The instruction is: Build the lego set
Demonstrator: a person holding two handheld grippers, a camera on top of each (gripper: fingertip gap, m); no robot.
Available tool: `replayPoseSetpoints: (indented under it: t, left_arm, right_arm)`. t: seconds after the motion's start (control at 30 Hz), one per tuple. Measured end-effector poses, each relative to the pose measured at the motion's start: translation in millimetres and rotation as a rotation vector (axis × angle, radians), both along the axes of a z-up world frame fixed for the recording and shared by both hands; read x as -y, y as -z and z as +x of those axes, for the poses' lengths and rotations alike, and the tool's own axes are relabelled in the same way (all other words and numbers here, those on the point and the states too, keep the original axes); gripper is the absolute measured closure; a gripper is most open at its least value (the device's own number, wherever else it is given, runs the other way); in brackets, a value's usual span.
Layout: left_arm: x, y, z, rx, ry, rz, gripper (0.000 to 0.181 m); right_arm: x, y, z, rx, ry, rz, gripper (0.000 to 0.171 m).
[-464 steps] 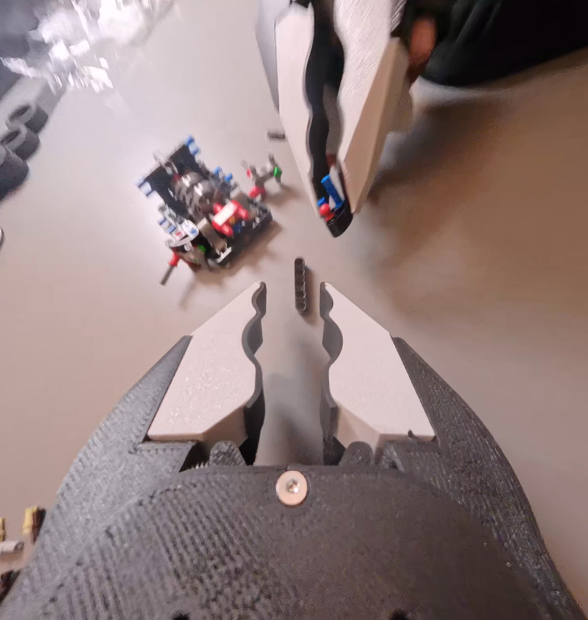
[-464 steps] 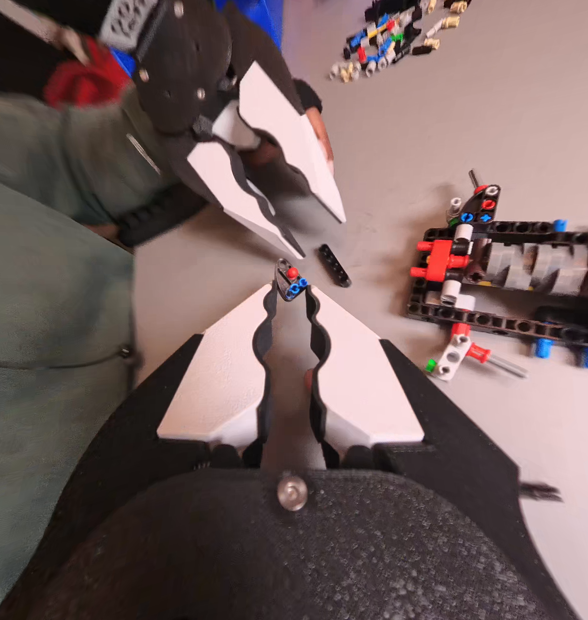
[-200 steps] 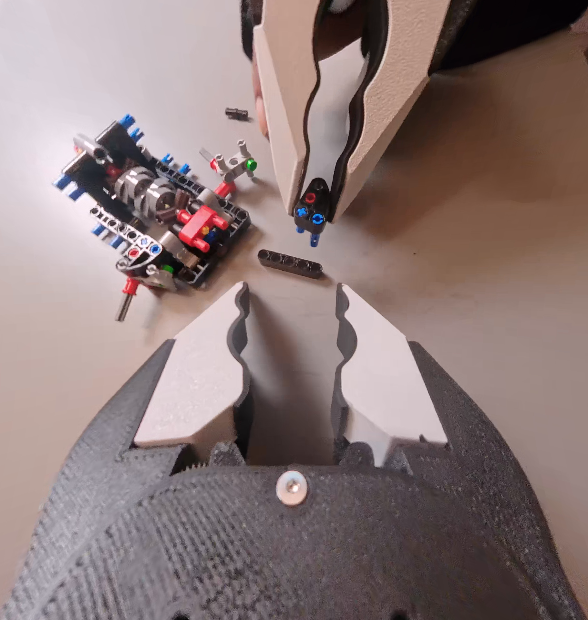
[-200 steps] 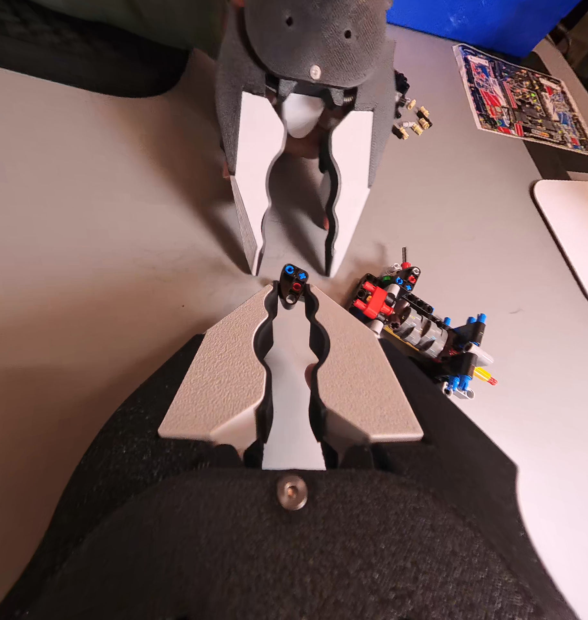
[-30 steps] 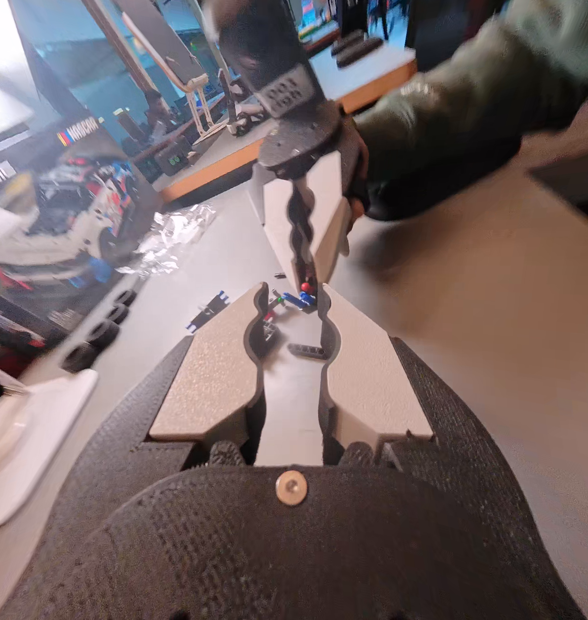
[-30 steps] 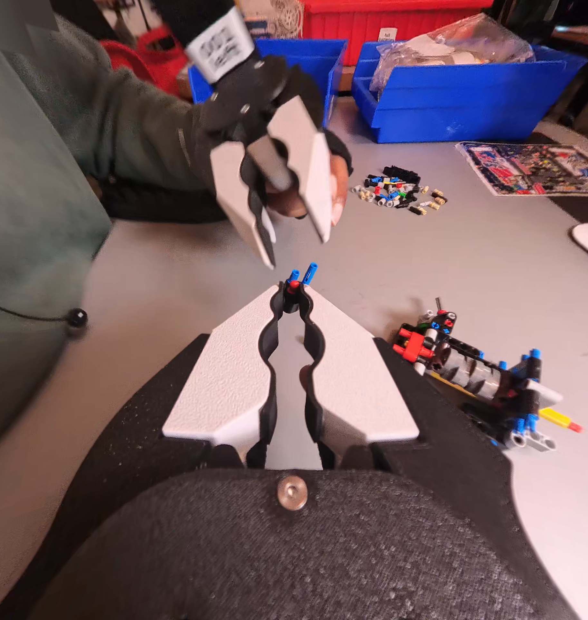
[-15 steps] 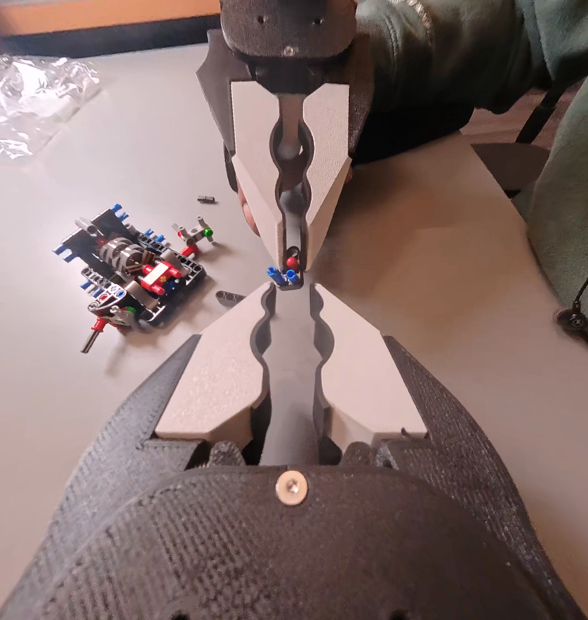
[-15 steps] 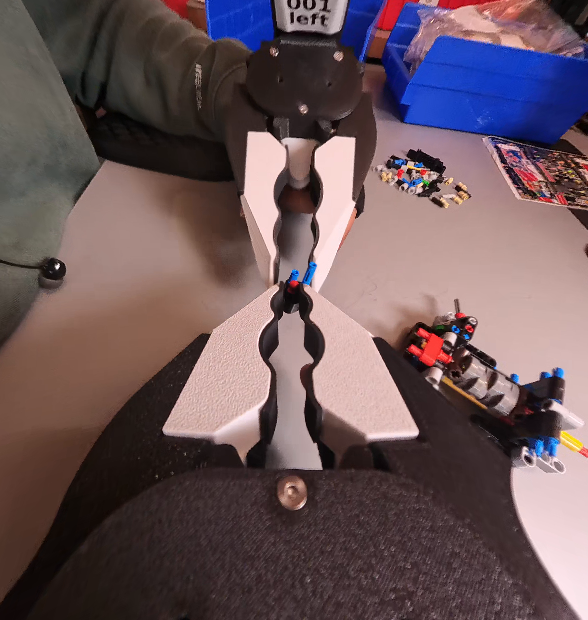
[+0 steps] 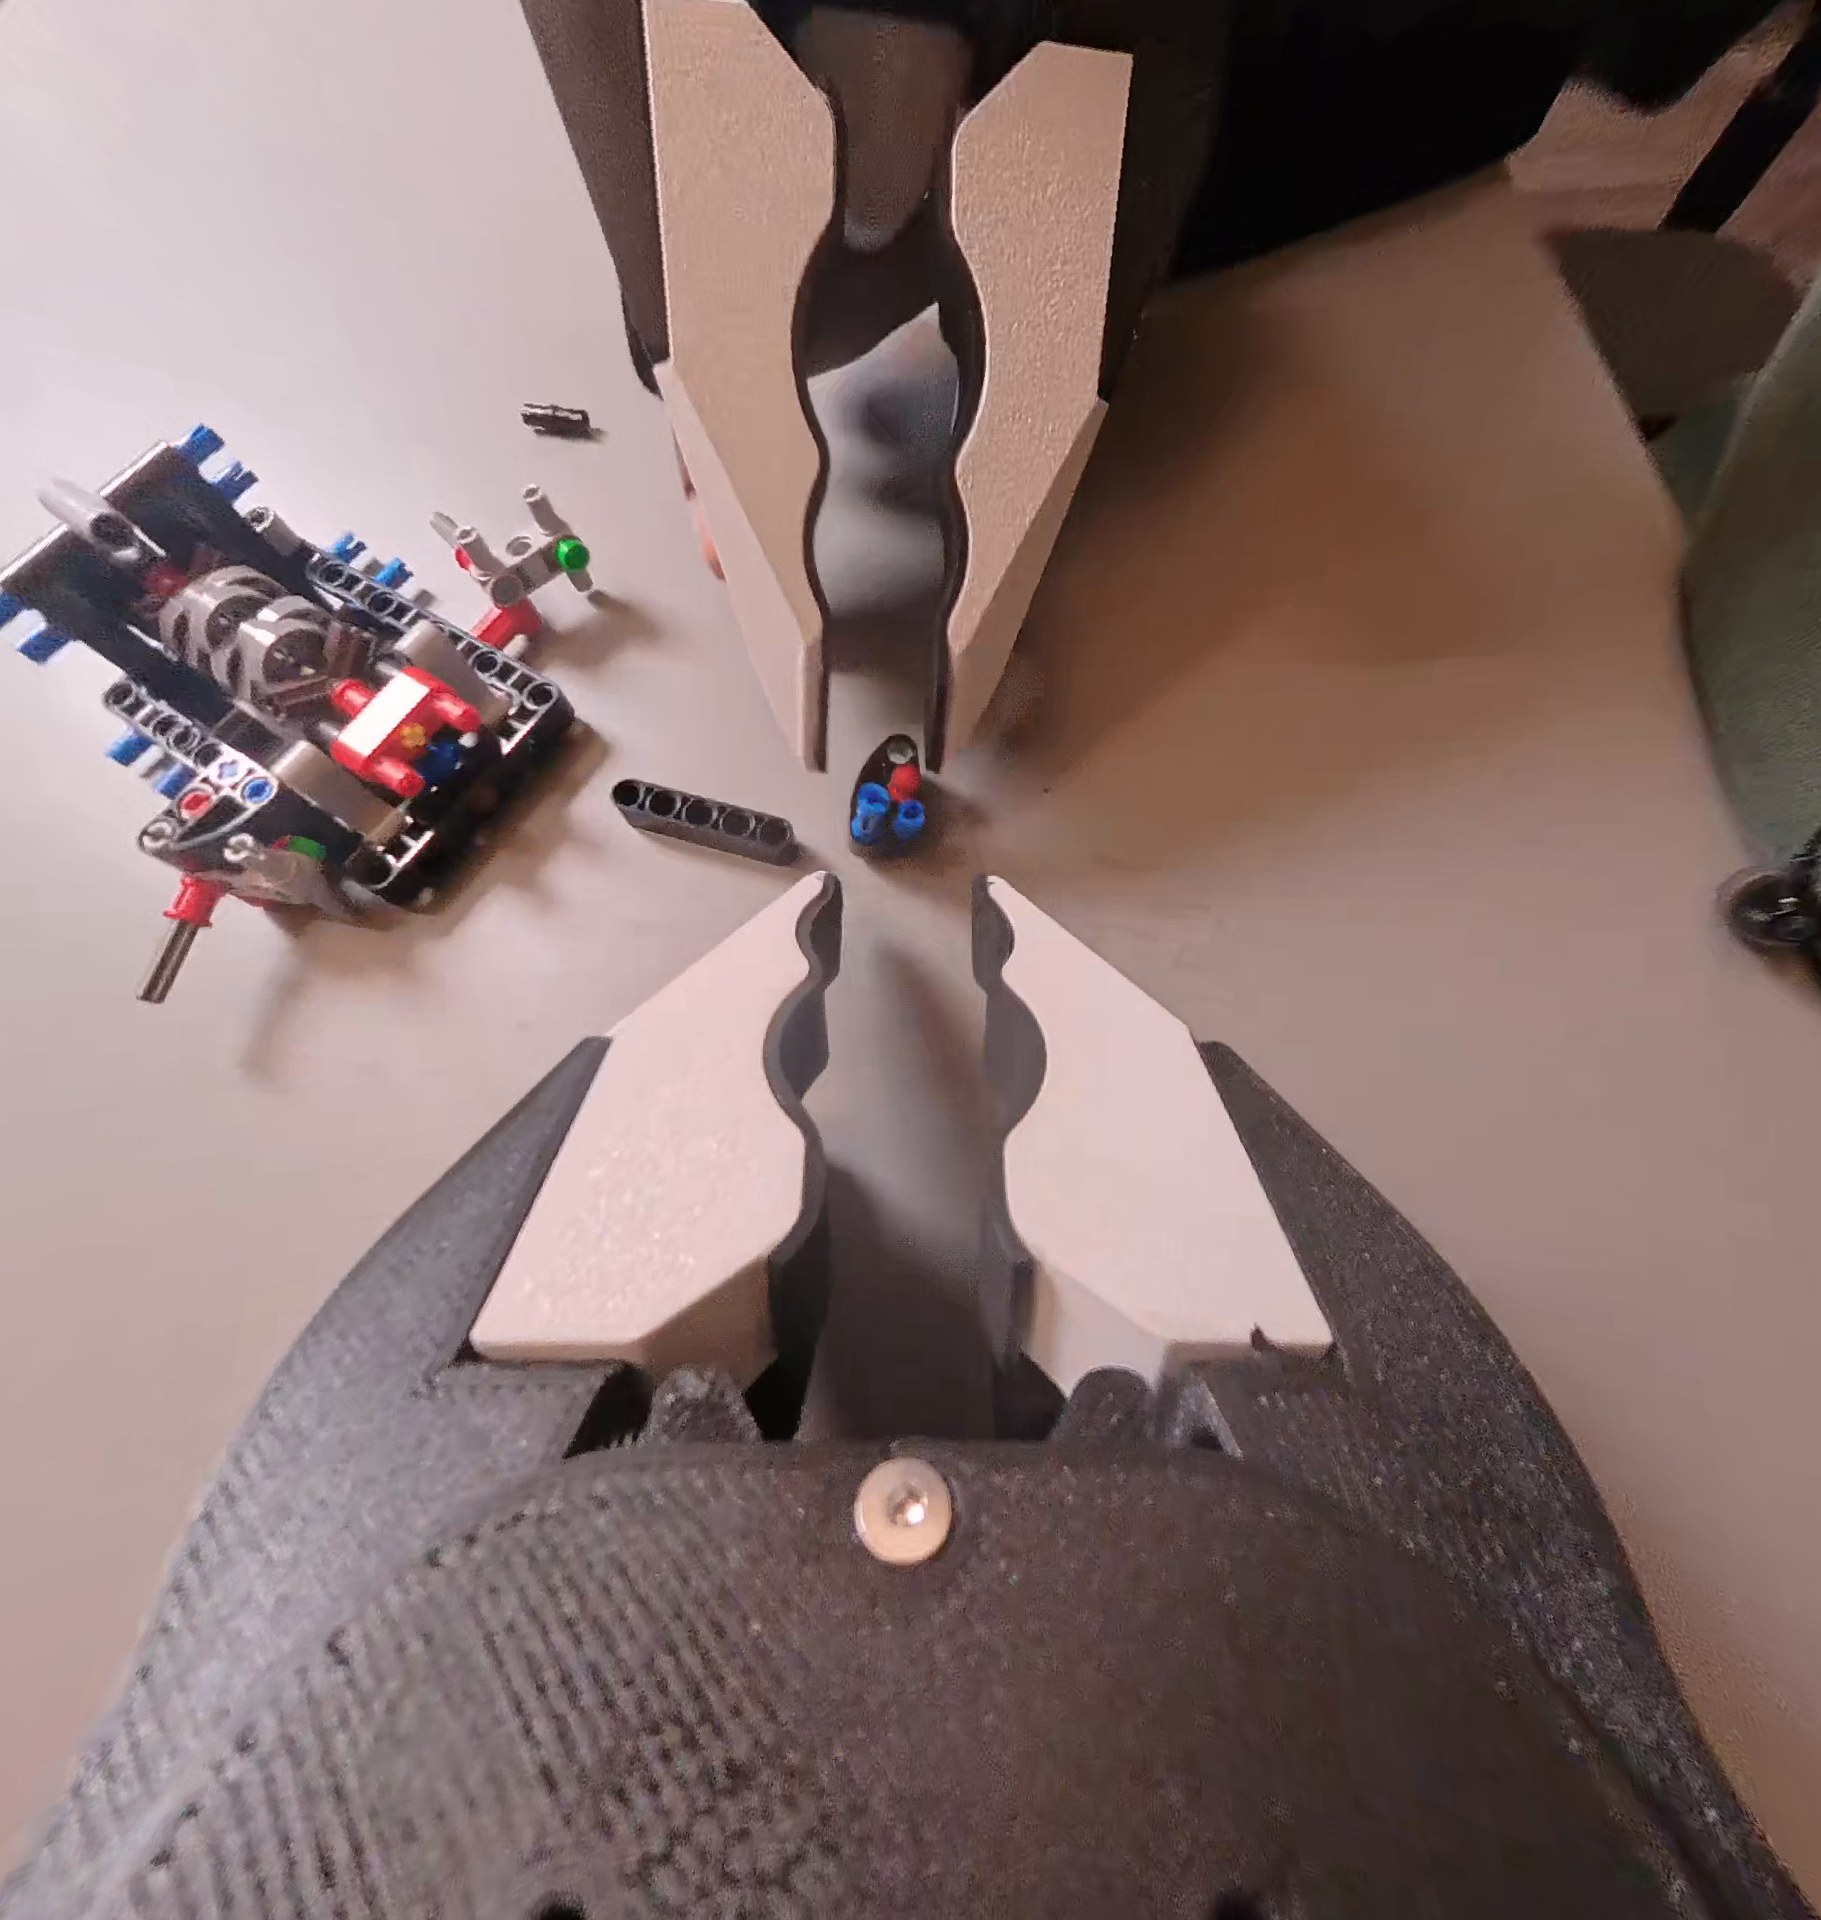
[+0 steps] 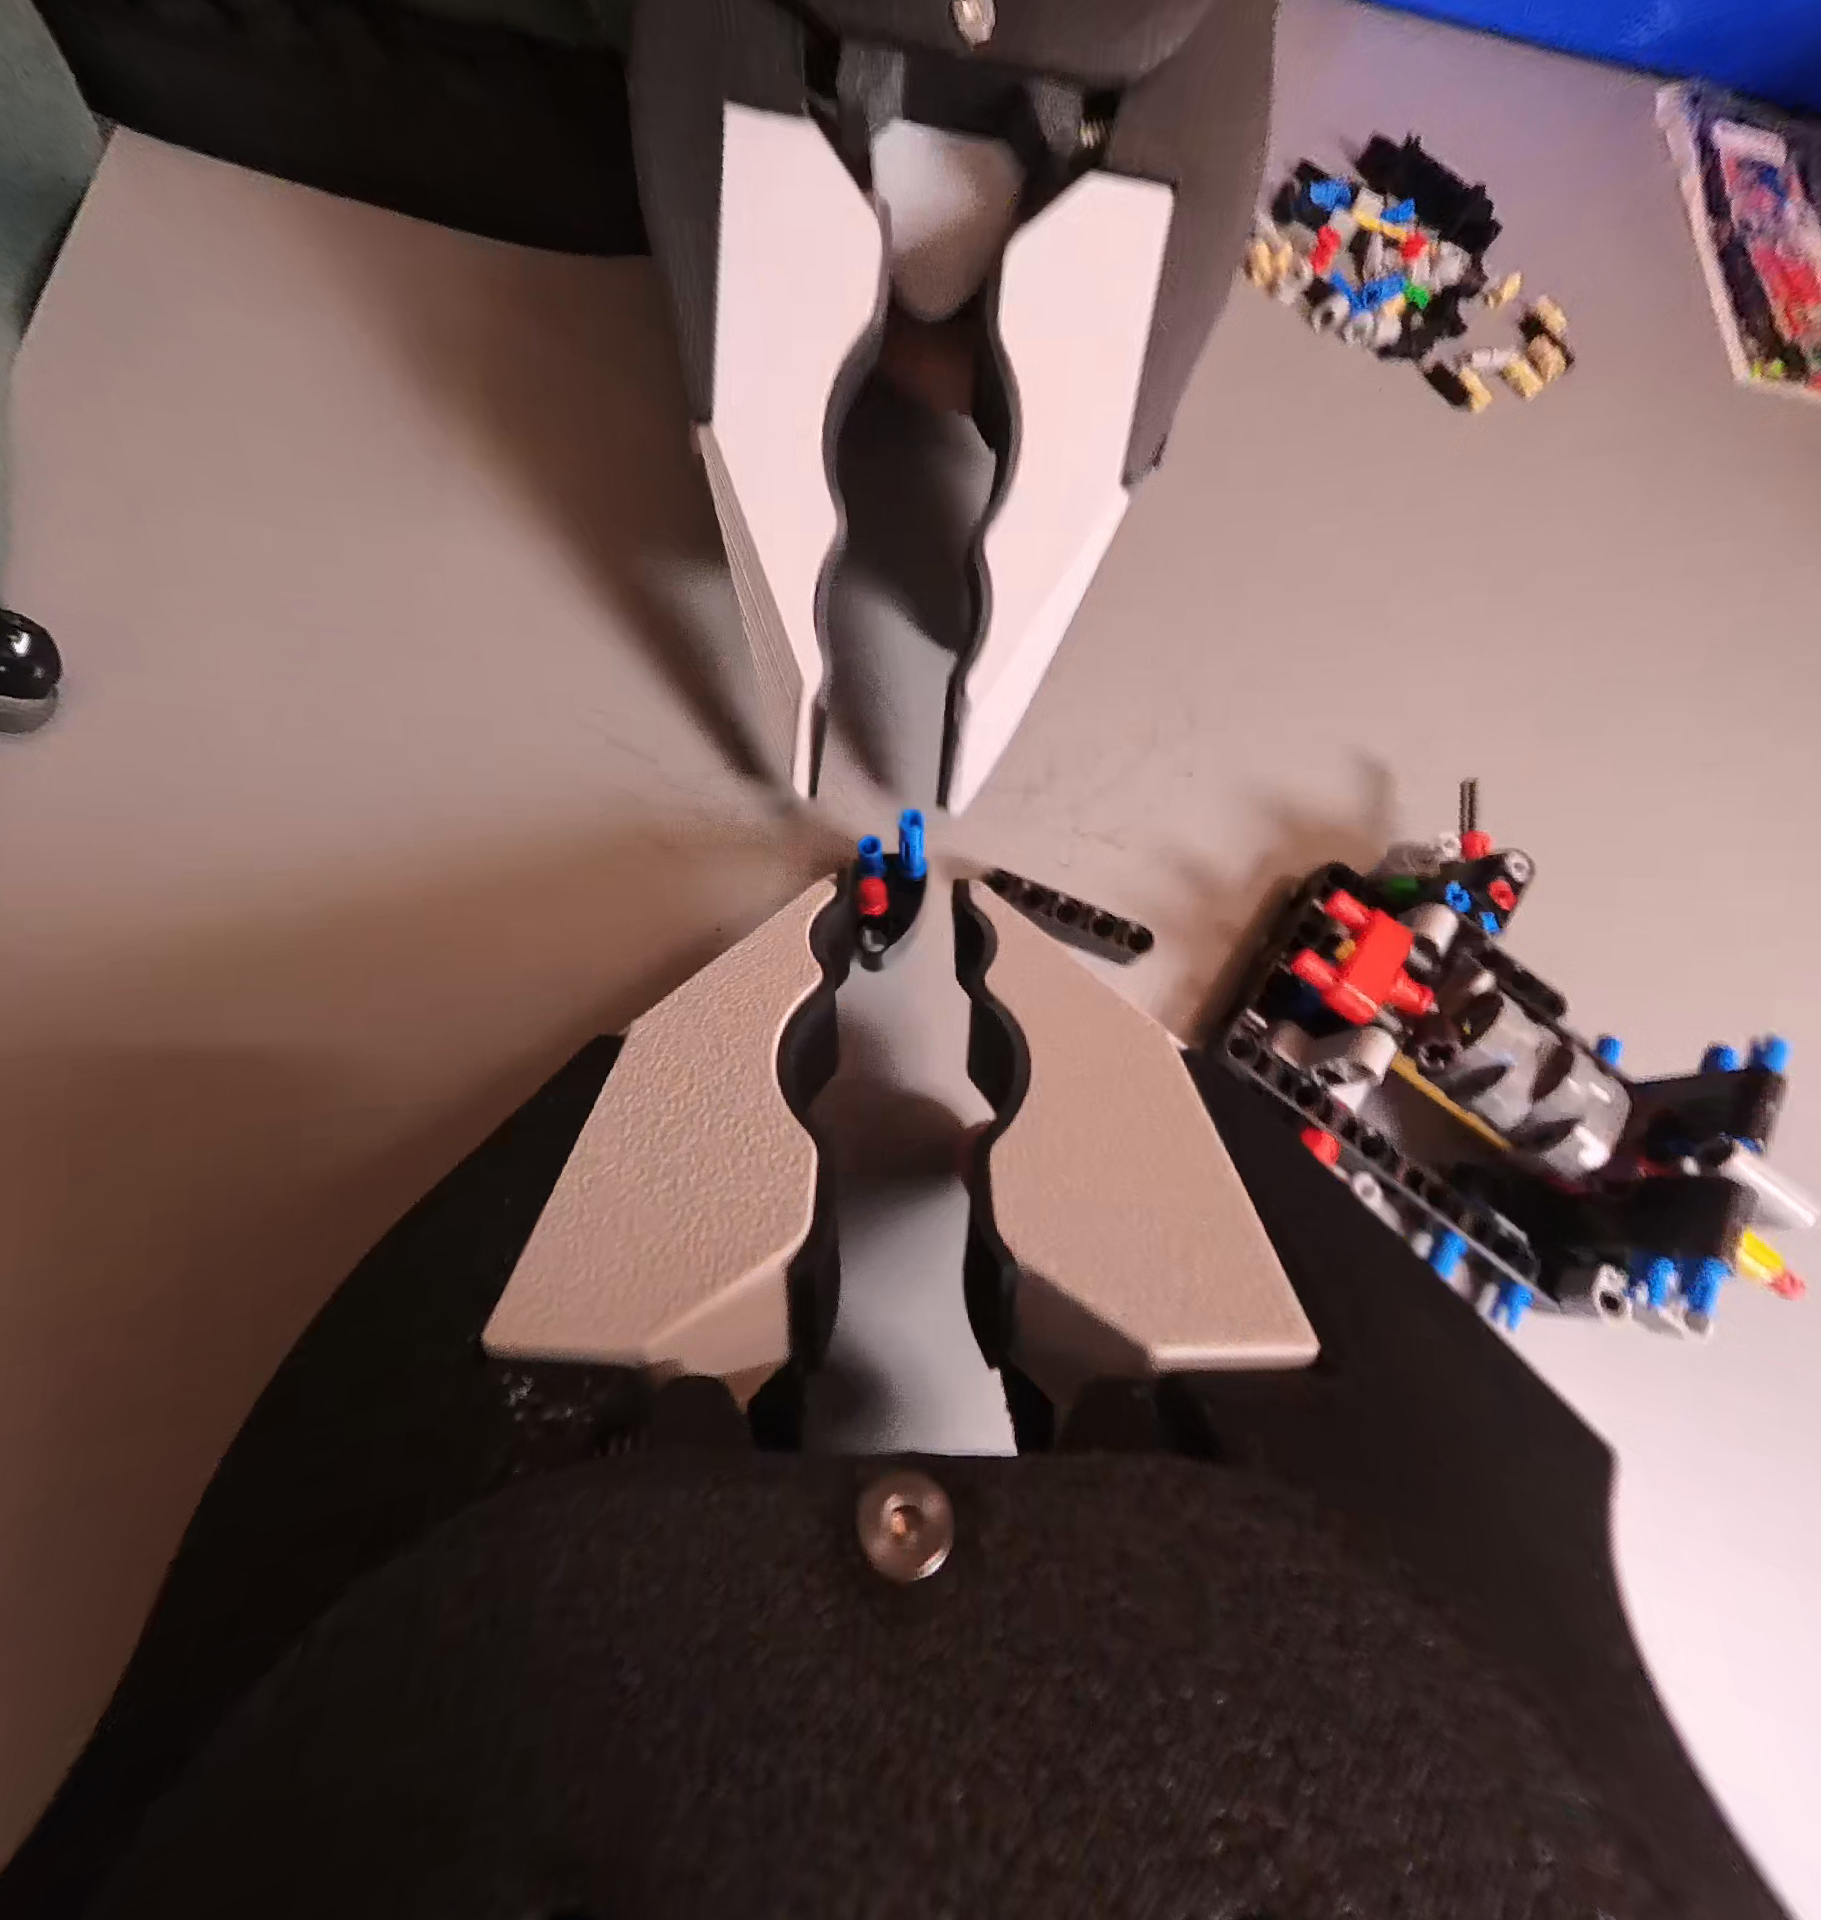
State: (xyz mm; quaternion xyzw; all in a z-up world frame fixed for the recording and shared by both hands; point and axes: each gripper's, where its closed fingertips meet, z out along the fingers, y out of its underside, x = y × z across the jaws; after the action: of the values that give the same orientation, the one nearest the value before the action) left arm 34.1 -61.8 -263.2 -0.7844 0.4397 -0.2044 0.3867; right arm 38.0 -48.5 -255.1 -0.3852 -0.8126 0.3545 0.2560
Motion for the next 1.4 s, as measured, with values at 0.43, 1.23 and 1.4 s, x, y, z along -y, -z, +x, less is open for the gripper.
replayPoseSetpoints:
  t: [0.43,1.23,1.4]
  left_arm:
    - [-40.3,3.9,-30.1,-0.042,-0.079,-0.002,0.16]
    - [-26.3,7.0,-36.3,-0.088,-0.03,-0.005,0.177]
    - [-35.0,-2.0,-47.7,-0.059,-0.108,-0.006,0.177]
  right_arm:
    - [-39.9,7.7,-16.4,0.258,0.332,-0.122,0.149]
    - [-6.2,-13.0,10.9,0.174,0.083,0.059,0.151]
    - [0.2,9.5,8.7,0.292,0.148,0.066,0.145]
